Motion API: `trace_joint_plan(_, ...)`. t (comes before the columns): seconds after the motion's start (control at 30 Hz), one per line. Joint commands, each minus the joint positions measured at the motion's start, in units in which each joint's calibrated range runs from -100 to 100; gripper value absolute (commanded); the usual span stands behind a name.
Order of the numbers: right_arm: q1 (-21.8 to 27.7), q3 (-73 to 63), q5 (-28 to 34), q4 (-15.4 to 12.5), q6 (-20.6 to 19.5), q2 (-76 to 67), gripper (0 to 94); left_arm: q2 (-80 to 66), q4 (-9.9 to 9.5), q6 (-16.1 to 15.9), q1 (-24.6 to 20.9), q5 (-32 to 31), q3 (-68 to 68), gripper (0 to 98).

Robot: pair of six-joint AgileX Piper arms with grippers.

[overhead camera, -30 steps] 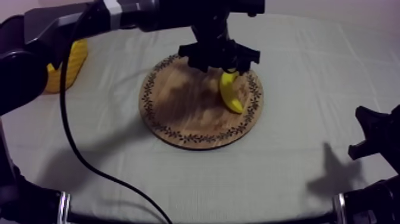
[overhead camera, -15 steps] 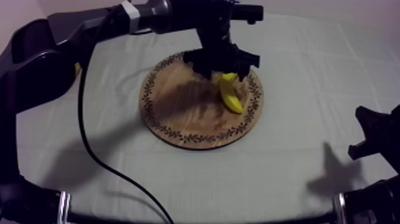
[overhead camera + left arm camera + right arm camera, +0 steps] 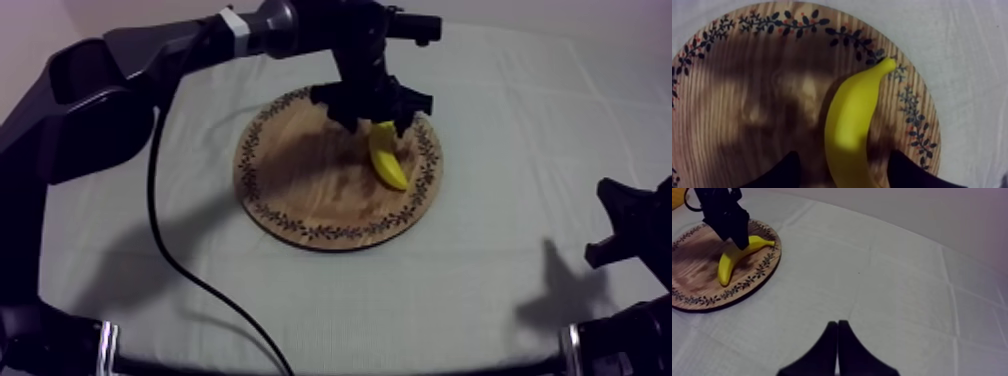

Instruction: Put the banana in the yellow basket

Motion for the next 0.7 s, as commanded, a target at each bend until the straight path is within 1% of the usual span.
trace_joint_plan(0.0,0.01,-0.03,-0.04,-0.01,-0.01,0.0,0.3,0.37,0.06,-0.32,-0.07,-0.05,-0.41,63.0)
trace_joint_plan(0.1,0.01,-0.03,-0.04,-0.01,-0.01,0.0,0.3,1.12,0.23,-1.06,-0.17,-0.11,-1.07,59.9)
trace_joint_plan(0.47,0.01,-0.03,-0.04,-0.01,0.0,0.0,0.3,4.41,0.15,-2.59,-0.77,-2.07,-1.81,55.8)
trace_joint_plan(0.57,0.01,-0.03,-0.04,-0.01,0.0,0.0,0.3,4.95,-0.11,-3.07,-0.75,-2.59,-1.45,47.2)
trace_joint_plan(0.67,0.01,-0.03,-0.04,-0.01,0.0,0.0,0.3,5.09,-0.47,-3.36,-0.59,-2.8,-1.24,32.3)
